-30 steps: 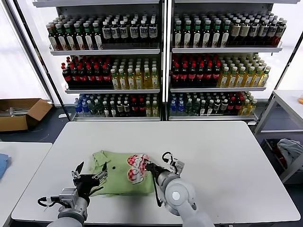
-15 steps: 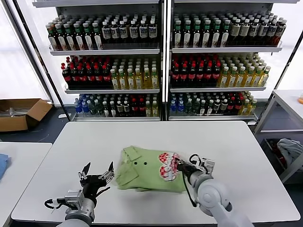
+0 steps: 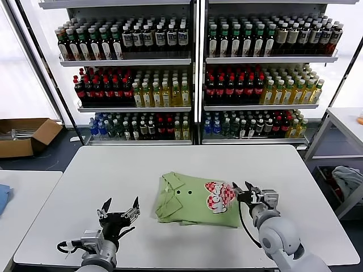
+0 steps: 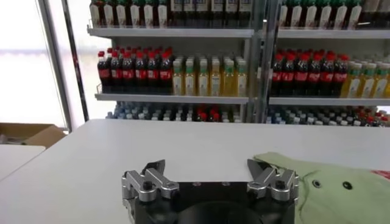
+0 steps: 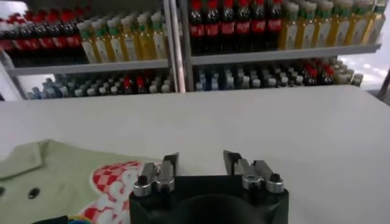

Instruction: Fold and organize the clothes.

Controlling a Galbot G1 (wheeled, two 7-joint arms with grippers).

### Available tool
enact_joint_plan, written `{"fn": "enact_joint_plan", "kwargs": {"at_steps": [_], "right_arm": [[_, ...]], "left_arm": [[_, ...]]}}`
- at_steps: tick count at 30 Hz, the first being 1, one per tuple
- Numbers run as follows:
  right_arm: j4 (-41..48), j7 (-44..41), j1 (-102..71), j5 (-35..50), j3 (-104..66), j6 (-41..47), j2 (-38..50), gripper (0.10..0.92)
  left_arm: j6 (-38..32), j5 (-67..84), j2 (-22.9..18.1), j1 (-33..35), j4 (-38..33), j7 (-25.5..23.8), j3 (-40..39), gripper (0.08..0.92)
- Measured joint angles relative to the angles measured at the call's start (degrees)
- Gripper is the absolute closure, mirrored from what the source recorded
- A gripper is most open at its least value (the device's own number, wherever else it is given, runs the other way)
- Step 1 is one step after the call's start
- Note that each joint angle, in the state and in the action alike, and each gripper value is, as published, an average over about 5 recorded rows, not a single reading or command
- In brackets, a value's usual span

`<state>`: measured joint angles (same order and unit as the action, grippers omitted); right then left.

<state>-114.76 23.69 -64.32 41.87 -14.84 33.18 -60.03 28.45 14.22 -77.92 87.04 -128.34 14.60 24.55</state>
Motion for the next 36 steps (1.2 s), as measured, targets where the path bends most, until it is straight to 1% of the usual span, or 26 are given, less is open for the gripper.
{"fn": "enact_joint_plan", "kwargs": {"at_steps": [5, 8, 11, 20, 27, 32, 36], "right_arm": [[-3.35, -1.40, -1.68, -1.69, 0.34, -0.03, -2.27, 0.313], [-3.95, -1.60, -2.02, -1.91, 0.81, -0.04, -4.09, 0.240], [-3.53, -1.46, -1.97, -1.48, 0.97, -0.13, -6.08, 0.208], [2.67, -1.01, -0.28, 0.65, 0.50, -0.64, -11.66, 0.203], [6.93, -0.66, 0.15, 2.18, 0.68, -0.55, -14.20, 0.203], [8.39, -0.63, 0.14, 2.80, 0.46, -0.68, -14.94, 0.203], [7.84, -0.92, -0.15, 3.00, 0.05, -0.71, -14.92, 0.203]], "left_arm": [[-0.03, -0.17, -0.29, 0.11, 0.11, -0.02, -0.35, 0.177], [-0.19, -0.21, -0.36, 0.51, 0.01, -0.05, -0.24, 0.177], [-0.41, -0.25, -0.34, 1.00, -0.18, -0.10, -0.09, 0.177], [-0.60, -0.63, -0.48, 2.00, -0.22, -0.21, -0.46, 0.177], [-0.60, -0.69, -0.43, 1.88, 0.21, -0.34, -0.60, 0.177], [-0.63, -0.66, -0.37, 1.70, 0.57, -0.43, -0.60, 0.177], [-0.63, -0.61, -0.29, 1.69, 0.81, -0.57, -0.58, 0.177]]}}
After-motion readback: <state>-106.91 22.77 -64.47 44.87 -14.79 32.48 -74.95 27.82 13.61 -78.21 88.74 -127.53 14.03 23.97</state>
